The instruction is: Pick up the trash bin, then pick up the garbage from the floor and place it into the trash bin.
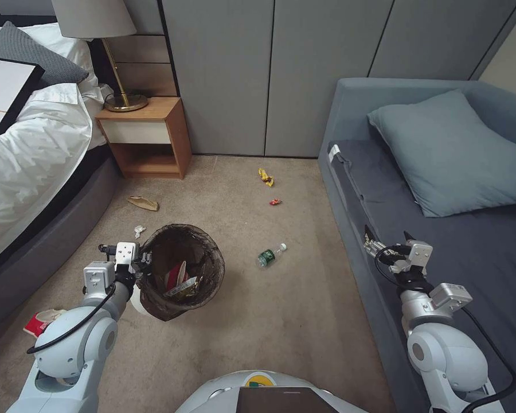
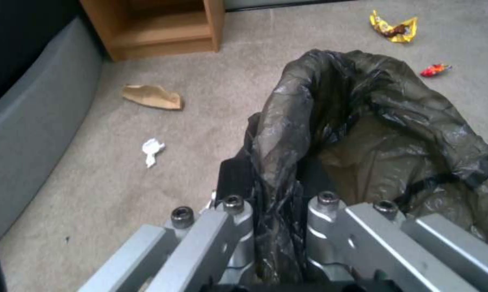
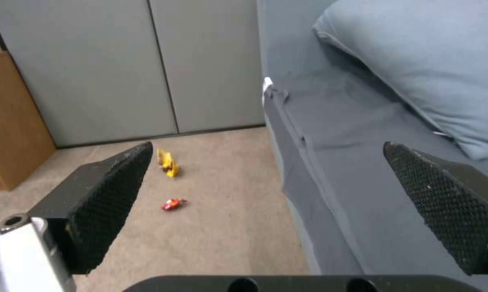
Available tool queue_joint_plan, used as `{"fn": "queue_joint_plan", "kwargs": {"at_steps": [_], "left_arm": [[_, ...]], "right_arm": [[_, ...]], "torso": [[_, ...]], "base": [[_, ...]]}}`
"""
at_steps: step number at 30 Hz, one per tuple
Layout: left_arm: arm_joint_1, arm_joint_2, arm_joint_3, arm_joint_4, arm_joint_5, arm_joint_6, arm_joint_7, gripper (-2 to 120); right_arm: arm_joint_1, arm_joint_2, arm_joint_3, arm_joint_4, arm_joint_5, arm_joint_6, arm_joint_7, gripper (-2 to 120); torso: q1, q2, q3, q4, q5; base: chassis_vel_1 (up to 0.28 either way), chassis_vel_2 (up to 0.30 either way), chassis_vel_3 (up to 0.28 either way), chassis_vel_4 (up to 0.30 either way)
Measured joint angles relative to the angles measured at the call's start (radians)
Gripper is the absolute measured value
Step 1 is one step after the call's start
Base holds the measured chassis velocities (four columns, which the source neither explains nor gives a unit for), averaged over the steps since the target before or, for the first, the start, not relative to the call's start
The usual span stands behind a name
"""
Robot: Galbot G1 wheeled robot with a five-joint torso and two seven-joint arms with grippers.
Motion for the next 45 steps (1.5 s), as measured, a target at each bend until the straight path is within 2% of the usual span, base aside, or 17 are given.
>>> {"fn": "queue_joint_plan", "kwargs": {"at_steps": [9, 14, 19, 22, 23, 25, 27, 28, 31, 32, 34, 39, 42, 43, 45], "left_arm": [[-0.002, 0.002, -0.001, 0.005, 0.0, 0.0, 0.0, 7], [-0.004, 0.001, -0.002, 0.011, 0.0, 0.0, -0.001, 7], [-0.006, 0.002, -0.001, 0.014, 0.0, 0.0, -0.001, 7], [-0.008, 0.002, 0.004, 0.014, 0.0, 0.0, -0.001, 7], [-0.008, 0.002, 0.004, 0.014, 0.0, 0.0, -0.001, 7], [-0.006, 0.001, 0.006, 0.014, 0.001, 0.0, -0.001, 7], [-0.005, 0.002, 0.006, 0.014, 0.001, 0.0, -0.001, 7], [-0.005, 0.002, 0.006, 0.014, 0.001, 0.0, -0.001, 7], [-0.002, 0.004, 0.003, 0.01, 0.001, 0.0, -0.001, 7], [-0.002, 0.004, 0.003, 0.01, 0.001, 0.0, -0.001, 7], [0.001, 0.006, 0.0, 0.006, 0.001, 0.0, -0.001, 7], [0.004, 0.003, -0.001, 0.004, 0.002, 0.0, -0.002, 7], [0.008, -0.004, 0.001, 0.004, 0.009, 0.0, -0.002, 7], [0.008, -0.004, 0.001, 0.004, 0.009, 0.0, -0.002, 7], [0.009, -0.006, 0.003, 0.004, 0.011, 0.0, -0.002, 7]], "right_arm": [[-0.001, 0.002, -0.003, -0.005, -0.001, 0.003, -0.004, 100], [0.002, -0.001, -0.021, -0.019, -0.029, 0.06, -0.01, 100], [0.003, -0.02, -0.045, 0.001, -0.014, 0.002, 0.004, 100], [0.04, -0.079, -0.102, 0.039, 0.037, -0.121, 0.059, 100], [0.04, -0.079, -0.102, 0.039, 0.037, -0.121, 0.059, 100], [0.087, -0.143, -0.144, 0.052, 0.081, -0.213, 0.095, 100], [0.118, -0.196, -0.175, 0.058, 0.129, -0.258, 0.119, 100], [0.118, -0.196, -0.175, 0.058, 0.129, -0.258, 0.119, 100], [0.173, -0.298, -0.232, 0.055, 0.236, -0.326, 0.158, 100], [0.173, -0.298, -0.232, 0.055, 0.236, -0.326, 0.158, 100], [0.244, -0.379, -0.287, 0.033, 0.363, -0.366, 0.193, 100], [0.32, -0.432, -0.331, 0.006, 0.449, -0.383, 0.211, 100], [0.496, -0.499, -0.433, -0.054, 0.613, -0.419, 0.269, 100], [0.496, -0.499, -0.433, -0.054, 0.613, -0.419, 0.269, 100], [0.588, -0.513, -0.494, -0.108, 0.702, -0.446, 0.299, 100]], "torso": [[0.0, 0.0, 0.0, -0.0002, 0.0001], [0.0, 0.0, 0.0, -0.0001, 0.0002], [0.0, 0.0, 0.0, -0.0003, 0.0001], [0.0, 0.0, 0.0, -0.0003, 0.0003], [0.0, 0.0, 0.0, -0.0003, 0.0003], [0.0, 0.0, 0.0, -0.0001, 0.0002], [0.0, 0.0, 0.0, 0.0002, 0.0002], [0.0, 0.0, 0.0, 0.0002, 0.0002], [0.0, 0.0, 0.0, 0.0, 0.0002], [0.0, 0.0, 0.0, 0.0, 0.0002], [0.0, 0.0, 0.0, -0.0002, 0.0003], [0.0, 0.0, 0.0, -0.0003, 0.0003], [0.0, 0.0, 0.0, 0.0003, 0.0002], [0.0, 0.0, 0.0, 0.0003, 0.0002], [0.0, 0.0, 0.0, -0.0001, 0.0003]], "base": [[-0.125, 0.098, 0.107, -0.104], [-0.088, 0.104, 0.09, -0.087], [-0.016, 0.033, 0.026, -0.029], [0.0, 0.0, 0.0, 0.0], [0.0, 0.0, 0.0, 0.0], [0.0, 0.0, 0.0, 0.0], [0.0, 0.0, 0.0, 0.0], [0.0, 0.0, 0.0, 0.0], [0.0, 0.0, 0.0, 0.0], [0.0, 0.0, 0.0, 0.0], [0.0, 0.0, 0.0, 0.0], [0.0, 0.0, 0.0, 0.0], [0.0, 0.0, 0.0, 0.0], [0.0, 0.0, 0.0, 0.0], [0.0, 0.0, 0.0, 0.0]]}}
